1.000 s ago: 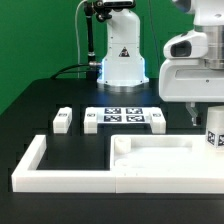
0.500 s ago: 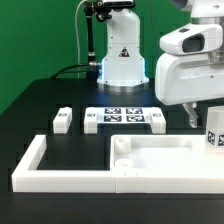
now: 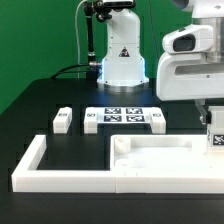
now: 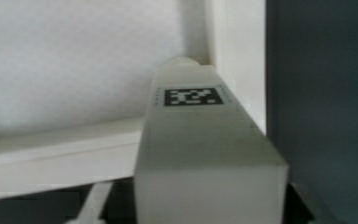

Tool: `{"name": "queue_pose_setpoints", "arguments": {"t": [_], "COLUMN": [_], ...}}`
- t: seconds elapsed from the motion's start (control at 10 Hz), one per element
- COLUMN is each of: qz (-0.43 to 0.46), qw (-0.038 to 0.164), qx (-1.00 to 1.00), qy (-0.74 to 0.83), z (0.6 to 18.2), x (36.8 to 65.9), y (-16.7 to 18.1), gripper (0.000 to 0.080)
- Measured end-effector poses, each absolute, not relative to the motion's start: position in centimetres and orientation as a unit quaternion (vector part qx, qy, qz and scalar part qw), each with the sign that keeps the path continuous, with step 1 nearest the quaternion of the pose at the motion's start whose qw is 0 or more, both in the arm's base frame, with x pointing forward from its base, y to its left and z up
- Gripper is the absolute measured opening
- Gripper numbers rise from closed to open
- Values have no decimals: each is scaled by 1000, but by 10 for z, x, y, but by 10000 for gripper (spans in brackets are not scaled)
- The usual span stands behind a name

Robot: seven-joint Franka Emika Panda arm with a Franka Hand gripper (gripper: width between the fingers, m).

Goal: Assemble desk

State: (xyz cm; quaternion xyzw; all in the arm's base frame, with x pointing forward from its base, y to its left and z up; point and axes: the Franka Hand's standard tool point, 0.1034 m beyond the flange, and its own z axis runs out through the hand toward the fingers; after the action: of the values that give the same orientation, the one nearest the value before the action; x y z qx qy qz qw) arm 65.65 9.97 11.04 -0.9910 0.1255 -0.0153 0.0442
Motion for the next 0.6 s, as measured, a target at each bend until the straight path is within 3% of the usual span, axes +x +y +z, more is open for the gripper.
{"name": "queue_pose_setpoints", "arguments": {"t": [0.6], "qz": [56], "qw": [69], "qx": [-834], "qy": [545], "z": [110], "x": [656], "y": [95], "gripper": [291]}}
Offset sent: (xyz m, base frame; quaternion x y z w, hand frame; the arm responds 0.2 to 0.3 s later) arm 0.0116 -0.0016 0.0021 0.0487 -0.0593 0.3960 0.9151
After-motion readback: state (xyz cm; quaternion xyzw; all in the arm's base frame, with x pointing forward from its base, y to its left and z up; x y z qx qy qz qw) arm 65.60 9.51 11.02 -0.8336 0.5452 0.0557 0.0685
